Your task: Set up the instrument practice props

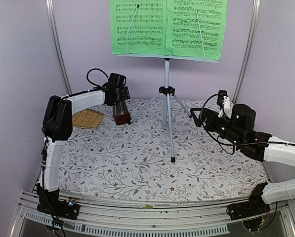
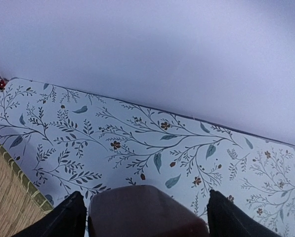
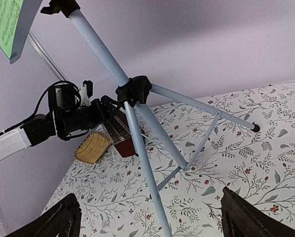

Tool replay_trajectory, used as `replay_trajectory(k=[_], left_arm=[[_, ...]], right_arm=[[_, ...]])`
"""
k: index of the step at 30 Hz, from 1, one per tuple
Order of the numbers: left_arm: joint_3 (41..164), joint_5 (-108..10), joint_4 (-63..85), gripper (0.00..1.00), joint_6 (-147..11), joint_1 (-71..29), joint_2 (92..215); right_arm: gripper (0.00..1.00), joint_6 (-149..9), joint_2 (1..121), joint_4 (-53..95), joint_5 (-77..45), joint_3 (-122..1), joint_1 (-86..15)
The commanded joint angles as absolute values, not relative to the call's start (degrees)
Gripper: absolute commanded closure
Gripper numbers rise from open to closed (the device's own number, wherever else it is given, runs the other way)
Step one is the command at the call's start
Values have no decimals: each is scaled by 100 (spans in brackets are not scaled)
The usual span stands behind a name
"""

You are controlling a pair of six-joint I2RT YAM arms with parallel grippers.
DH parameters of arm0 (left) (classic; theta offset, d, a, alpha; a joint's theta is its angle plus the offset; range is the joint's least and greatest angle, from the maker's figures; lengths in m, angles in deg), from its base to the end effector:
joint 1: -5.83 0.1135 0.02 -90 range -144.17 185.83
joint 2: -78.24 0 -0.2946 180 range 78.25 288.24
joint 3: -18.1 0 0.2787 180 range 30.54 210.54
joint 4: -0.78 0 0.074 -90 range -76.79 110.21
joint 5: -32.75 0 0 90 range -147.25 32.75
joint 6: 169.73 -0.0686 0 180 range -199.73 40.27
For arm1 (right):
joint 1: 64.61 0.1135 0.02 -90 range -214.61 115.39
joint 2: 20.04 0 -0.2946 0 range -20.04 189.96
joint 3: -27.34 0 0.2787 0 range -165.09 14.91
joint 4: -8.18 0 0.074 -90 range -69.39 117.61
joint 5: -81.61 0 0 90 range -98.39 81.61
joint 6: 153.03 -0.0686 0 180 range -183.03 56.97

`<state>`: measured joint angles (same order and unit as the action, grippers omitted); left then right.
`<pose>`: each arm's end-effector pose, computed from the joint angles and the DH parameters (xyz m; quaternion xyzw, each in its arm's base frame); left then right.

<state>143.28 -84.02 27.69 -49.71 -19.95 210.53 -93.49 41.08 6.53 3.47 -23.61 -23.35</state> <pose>0.5599 -0.2361 0.2213 -0.1403 0.8544 -0.0330 0.4992 0.2285 0.1817 0.3013 -0.0038 0.7566 0.3168 0.5719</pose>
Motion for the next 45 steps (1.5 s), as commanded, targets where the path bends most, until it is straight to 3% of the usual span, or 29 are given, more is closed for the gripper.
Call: replay_trajectory(k=[1,5,11,17,22,31,39,45], left_arm=[[14519,-8397,2732,25,-5231,-1910,21181],[14528,-8275,2690,49,-5374,-1872,21165],[14286,-8215,2341,77,-5880,-1856,20808],[14063,-8099,2031,93,-6317,-1846,20290],[13741,-8184,1811,100,-6593,-1838,19739],[12984,-7927,1638,100,-6575,-1817,18594],[11441,-7204,1423,100,-6299,-1986,17238],[10070,-6971,1360,100,-6308,-2756,16069]], right_arm=[[1,-9380,3926,871,488,-2288,-2303],[1,-9383,3879,931,476,-2293,-2303],[1,-9339,3845,941,382,-2306,-2295],[1,-9251,3840,919,290,-2335,-2292],[1,-9182,3857,818,168,-2314,-2295],[1,-9151,3767,621,88,-2180,-2295],[1,-8991,3576,570,-322,-2094,-2295],[1,-8943,3403,453,-621,-1866,-2144]])
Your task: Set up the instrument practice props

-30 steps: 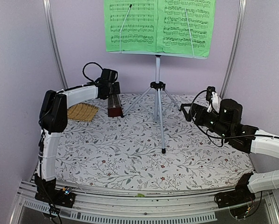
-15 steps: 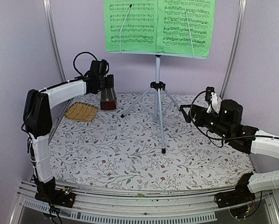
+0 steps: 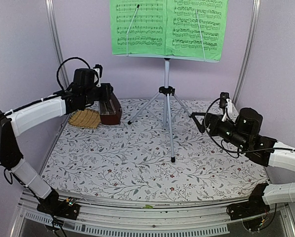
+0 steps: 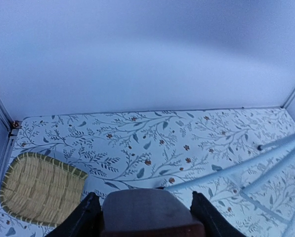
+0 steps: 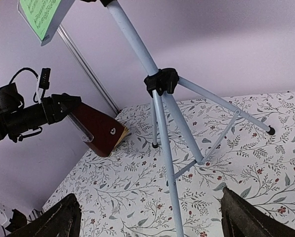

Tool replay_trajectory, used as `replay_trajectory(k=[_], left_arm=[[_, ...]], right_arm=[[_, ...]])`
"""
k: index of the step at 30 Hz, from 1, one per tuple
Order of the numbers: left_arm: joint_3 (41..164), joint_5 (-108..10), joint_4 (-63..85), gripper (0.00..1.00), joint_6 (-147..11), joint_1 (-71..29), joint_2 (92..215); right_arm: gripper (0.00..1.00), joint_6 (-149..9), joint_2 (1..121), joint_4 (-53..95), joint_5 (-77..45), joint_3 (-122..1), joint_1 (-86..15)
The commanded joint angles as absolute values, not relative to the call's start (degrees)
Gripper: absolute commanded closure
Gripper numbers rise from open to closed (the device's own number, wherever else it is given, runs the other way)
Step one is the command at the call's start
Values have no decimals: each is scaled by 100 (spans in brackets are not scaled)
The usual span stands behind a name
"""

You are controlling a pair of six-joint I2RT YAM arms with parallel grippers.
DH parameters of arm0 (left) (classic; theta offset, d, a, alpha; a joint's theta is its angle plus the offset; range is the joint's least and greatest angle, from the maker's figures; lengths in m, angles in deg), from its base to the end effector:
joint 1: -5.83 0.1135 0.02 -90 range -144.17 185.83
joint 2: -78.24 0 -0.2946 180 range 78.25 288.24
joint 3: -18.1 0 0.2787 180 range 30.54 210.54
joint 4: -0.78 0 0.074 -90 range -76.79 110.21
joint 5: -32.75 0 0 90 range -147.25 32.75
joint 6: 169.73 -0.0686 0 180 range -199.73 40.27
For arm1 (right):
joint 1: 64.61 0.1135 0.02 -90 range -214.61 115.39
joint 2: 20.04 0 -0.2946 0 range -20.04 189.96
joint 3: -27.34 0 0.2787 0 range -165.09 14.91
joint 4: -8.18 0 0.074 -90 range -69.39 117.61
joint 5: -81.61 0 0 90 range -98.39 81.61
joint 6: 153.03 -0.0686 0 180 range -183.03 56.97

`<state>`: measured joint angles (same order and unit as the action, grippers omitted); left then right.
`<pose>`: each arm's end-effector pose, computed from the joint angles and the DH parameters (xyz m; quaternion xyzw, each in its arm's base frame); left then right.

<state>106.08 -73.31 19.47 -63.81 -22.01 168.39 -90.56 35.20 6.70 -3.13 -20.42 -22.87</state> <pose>0.3891 -0.1840 0.3477 0.0058 0.8192 -0.1026 0.5642 0.2056 0.1750 0.3044 -0.0614 0.7405 0.3518 0.5694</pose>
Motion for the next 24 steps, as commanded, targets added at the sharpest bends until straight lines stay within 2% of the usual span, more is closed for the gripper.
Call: replay_trajectory(k=[1,8,15,19,24], left_arm=[[9879,-6916,1349,100,-6304,-2903,15913],[8954,-6578,1343,100,-6249,-4001,15431],[8237,-6402,756,99,-6036,-4525,15536],[8082,-6507,580,91,-6063,-4674,15660],[8013,-6615,554,71,-6172,-4768,15759]], right_arm=[[1,-8907,3413,420,-663,-1845,-2087],[1,-8760,3646,87,-767,-1750,-1536],[1,-8864,3788,-197,-812,-1485,-1450],[1,-8861,3805,-304,-574,-1369,-1452],[1,-8887,3768,-427,-337,-1220,-1455]])
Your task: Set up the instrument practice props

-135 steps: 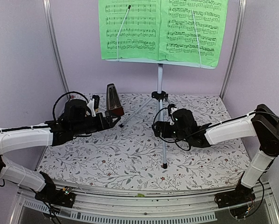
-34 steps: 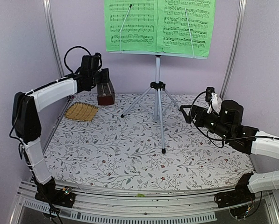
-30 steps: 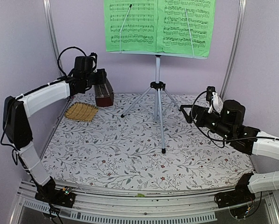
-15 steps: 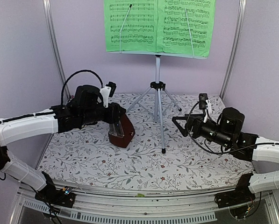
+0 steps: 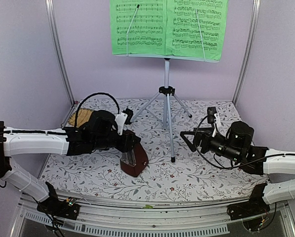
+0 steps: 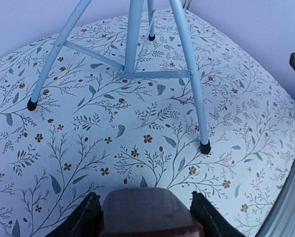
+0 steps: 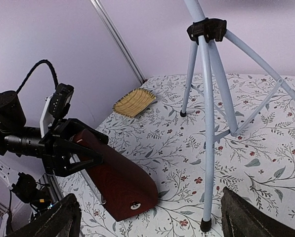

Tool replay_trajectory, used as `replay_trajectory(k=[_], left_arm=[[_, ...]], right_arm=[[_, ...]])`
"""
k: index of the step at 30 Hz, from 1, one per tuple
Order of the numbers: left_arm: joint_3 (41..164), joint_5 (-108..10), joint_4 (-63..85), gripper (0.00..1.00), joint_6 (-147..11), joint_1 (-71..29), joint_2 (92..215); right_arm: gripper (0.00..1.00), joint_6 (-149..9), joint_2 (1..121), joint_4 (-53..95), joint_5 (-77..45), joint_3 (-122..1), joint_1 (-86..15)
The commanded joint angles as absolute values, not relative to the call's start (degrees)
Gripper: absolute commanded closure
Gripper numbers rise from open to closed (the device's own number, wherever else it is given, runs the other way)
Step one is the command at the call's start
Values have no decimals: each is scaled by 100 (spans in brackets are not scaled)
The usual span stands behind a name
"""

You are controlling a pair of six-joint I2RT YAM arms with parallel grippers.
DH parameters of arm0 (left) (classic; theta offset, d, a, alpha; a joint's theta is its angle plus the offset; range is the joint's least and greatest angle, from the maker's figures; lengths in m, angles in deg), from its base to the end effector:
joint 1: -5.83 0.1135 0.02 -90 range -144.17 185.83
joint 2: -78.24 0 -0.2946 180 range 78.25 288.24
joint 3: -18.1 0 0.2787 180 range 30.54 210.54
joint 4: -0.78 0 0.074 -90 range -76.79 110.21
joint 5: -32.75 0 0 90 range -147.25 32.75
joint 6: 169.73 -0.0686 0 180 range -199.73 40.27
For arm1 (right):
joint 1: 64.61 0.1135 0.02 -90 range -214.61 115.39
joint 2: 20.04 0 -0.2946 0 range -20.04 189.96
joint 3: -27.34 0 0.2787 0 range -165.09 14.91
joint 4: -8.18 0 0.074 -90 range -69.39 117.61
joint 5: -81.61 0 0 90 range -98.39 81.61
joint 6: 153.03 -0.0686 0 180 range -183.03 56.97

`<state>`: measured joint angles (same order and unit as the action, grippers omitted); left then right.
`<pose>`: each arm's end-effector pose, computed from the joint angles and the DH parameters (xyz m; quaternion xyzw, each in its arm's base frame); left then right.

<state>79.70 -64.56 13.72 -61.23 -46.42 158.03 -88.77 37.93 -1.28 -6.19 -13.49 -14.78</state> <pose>0.2237 -0.2747 0.2430 0.2223 0.8408 -0.2387 0.4320 0.1770 0.2056 0.2621 -0.1447 0.7388 0.3918 0.5289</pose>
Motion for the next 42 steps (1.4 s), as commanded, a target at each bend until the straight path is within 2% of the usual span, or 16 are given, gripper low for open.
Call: replay_trajectory(k=[1,10,17,26,33,42], left_arm=[[8009,-6621,564,68,-6171,-4772,15778],[7865,-6700,570,36,-6150,-4844,15790],[7748,-6782,592,18,-6010,-4897,15717],[7533,-7202,928,15,-5458,-5151,15375],[7047,-7132,628,11,-5765,-5222,15234],[6764,-6039,-203,9,-6325,-4759,15544]], right_arm=[[1,-8892,3743,-440,-285,-1193,-1456],[1,-8725,3719,-457,-163,-1170,-1451],[1,-8674,3753,-452,-241,-1147,-1448],[1,-8626,4007,-382,-627,-1248,-1450],[1,-8450,4066,-418,-886,-1249,-1451],[1,-8178,3888,-578,-1285,-1064,-1450]])
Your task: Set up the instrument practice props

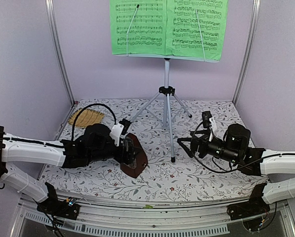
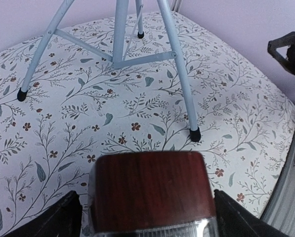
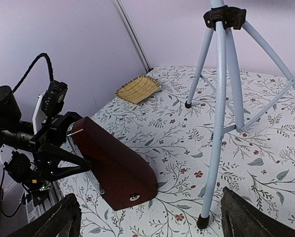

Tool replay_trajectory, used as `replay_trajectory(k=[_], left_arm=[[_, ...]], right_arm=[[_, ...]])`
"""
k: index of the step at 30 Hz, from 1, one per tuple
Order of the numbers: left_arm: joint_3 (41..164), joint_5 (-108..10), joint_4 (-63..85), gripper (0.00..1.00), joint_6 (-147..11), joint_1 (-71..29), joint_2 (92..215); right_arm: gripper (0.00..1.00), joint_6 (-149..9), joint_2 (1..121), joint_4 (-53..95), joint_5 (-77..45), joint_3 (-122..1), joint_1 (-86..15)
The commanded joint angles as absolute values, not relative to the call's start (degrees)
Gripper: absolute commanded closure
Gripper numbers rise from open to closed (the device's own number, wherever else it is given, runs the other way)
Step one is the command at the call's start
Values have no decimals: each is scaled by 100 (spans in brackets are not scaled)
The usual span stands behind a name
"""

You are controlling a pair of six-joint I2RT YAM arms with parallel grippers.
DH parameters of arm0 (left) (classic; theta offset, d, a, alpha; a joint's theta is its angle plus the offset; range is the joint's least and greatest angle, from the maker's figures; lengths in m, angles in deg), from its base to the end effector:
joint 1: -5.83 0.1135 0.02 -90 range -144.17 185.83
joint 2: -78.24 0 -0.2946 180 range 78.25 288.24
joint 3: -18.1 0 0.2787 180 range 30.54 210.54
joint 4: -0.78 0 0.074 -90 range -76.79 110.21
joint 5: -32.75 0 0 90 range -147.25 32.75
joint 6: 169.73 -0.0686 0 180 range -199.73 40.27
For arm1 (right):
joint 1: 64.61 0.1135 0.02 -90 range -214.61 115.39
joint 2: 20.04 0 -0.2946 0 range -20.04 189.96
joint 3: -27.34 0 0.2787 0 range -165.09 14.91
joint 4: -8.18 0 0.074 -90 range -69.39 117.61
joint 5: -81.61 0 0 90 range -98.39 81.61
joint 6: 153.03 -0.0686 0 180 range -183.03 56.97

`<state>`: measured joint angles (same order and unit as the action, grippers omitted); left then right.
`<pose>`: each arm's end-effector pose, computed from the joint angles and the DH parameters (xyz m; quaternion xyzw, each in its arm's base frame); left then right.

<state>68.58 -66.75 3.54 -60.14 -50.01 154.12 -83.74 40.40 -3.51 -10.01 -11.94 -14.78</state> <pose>0.1917 -0.2624 0.2128 0.2255 0.8258 -0.2571 0.4485 0.1760 0.2115 0.2457 -0.2007 0.7362 0.3820 0.5214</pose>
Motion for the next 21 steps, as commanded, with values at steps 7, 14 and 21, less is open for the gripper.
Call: replay_trajectory(k=[7,14,21], left_arm=[[6762,-5478,-292,12,-6654,-4447,15742],[6792,-5254,-187,12,-6827,-4399,16027],[6739,-5461,-397,14,-6802,-4432,16122]], right_arm=[[1,-8036,3677,-648,-1408,-847,-1451],[1,-7960,3688,-698,-1439,-762,-1450],[1,-7959,3712,-749,-1438,-720,-1451]])
